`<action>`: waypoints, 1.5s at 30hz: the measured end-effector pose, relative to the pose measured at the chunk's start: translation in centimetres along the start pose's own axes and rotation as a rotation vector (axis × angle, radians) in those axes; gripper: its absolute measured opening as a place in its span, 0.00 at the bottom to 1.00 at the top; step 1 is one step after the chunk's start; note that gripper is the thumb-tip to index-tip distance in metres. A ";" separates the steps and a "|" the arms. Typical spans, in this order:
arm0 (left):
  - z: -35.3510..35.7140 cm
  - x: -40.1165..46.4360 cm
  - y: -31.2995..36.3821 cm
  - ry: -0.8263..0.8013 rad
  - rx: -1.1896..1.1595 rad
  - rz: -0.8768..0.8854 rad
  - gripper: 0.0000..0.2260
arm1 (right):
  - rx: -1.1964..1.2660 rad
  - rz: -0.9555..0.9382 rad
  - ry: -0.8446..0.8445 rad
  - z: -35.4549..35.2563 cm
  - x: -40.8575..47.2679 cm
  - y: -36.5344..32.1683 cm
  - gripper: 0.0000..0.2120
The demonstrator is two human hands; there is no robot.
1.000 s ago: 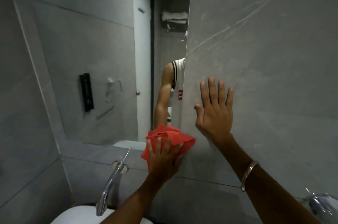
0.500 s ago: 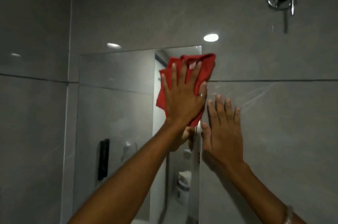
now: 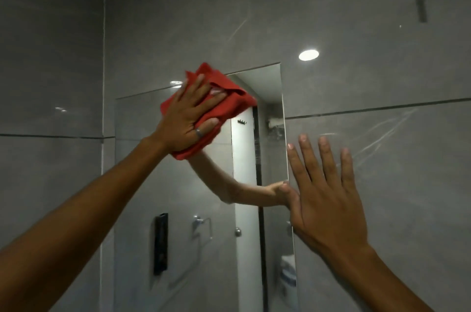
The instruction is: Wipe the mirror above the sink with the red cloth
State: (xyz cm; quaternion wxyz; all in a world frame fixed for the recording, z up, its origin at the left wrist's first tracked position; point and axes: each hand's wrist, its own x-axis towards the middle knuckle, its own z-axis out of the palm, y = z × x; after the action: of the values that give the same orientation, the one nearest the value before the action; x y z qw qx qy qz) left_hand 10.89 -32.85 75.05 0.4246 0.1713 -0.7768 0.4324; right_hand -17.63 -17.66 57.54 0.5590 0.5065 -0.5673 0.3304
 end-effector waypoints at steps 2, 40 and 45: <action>0.0 -2.0 -1.9 0.018 -0.042 -0.121 0.29 | 0.001 0.000 0.000 0.2 -0.1 -0.2 0.37; 11.3 -33.8 23.4 0.323 -0.443 -1.812 0.28 | -0.039 -0.007 -0.116 1.5 -13.4 -2.9 0.38; 11.0 -28.7 37.6 0.083 -0.363 -1.475 0.38 | 0.039 0.010 -0.211 -0.2 -13.1 -3.0 0.35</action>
State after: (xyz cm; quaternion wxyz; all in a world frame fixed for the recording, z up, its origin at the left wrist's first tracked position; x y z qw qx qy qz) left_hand -1.89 -23.45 29.19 0.6539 0.5573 -0.5035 -0.0917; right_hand -16.58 -15.61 44.31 0.4845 0.5466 -0.6190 0.2888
